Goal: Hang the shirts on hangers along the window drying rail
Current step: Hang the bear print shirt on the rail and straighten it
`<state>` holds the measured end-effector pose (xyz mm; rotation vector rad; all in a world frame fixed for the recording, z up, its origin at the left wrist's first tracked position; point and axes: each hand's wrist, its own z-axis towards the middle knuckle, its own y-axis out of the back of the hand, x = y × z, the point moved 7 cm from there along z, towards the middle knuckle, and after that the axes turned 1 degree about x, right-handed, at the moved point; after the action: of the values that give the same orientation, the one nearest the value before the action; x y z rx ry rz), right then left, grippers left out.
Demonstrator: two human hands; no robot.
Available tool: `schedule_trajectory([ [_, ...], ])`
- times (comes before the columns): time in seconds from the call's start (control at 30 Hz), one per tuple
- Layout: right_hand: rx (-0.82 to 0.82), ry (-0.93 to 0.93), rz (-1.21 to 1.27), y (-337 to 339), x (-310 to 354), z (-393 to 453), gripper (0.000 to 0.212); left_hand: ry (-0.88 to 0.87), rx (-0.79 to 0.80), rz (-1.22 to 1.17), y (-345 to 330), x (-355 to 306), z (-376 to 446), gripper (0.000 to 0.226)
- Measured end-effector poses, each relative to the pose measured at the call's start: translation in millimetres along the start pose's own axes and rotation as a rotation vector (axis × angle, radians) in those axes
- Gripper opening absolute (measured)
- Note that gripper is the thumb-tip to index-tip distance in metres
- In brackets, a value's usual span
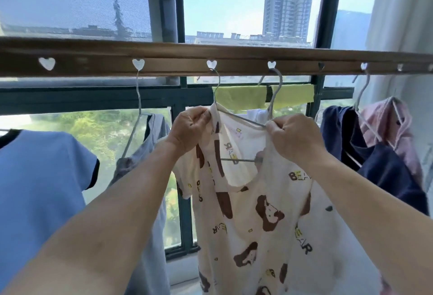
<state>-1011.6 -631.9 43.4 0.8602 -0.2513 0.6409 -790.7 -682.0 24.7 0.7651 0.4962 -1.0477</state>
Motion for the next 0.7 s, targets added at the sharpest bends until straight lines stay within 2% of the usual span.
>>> schedule_trajectory([
  [0.1, -0.078, 0.041, -0.001, 11, 6, 13, 0.045, -0.036, 0.045, -0.022, -7, -3, 1, 0.020],
  [0.2, 0.039, 0.000, -0.092, 3, 3, 22, 0.044, -0.066, 0.085, -0.049, -14, -6, 3, 0.018],
  [0.27, 0.053, -0.017, -0.109, 0, -2, 21, 0.045, -0.082, 0.124, -0.058, -18, -7, 6, 0.020],
  [0.47, -0.124, 0.056, -0.001, 6, 18, 23, 0.043, -0.121, 0.211, -0.051, -35, -14, 12, 0.034],
  [0.53, -0.060, 0.055, -0.028, -5, 13, 22, 0.038, -0.115, 0.217, -0.067, -40, -14, 14, 0.031],
  [0.63, 0.070, 0.079, -0.086, -19, -1, 15, 0.044, -0.132, 0.257, -0.046, -43, -15, 18, 0.020],
  [0.7, 0.066, 0.125, -0.140, -16, -4, 11, 0.038, -0.154, 0.292, -0.006, -44, -14, 21, 0.009],
])
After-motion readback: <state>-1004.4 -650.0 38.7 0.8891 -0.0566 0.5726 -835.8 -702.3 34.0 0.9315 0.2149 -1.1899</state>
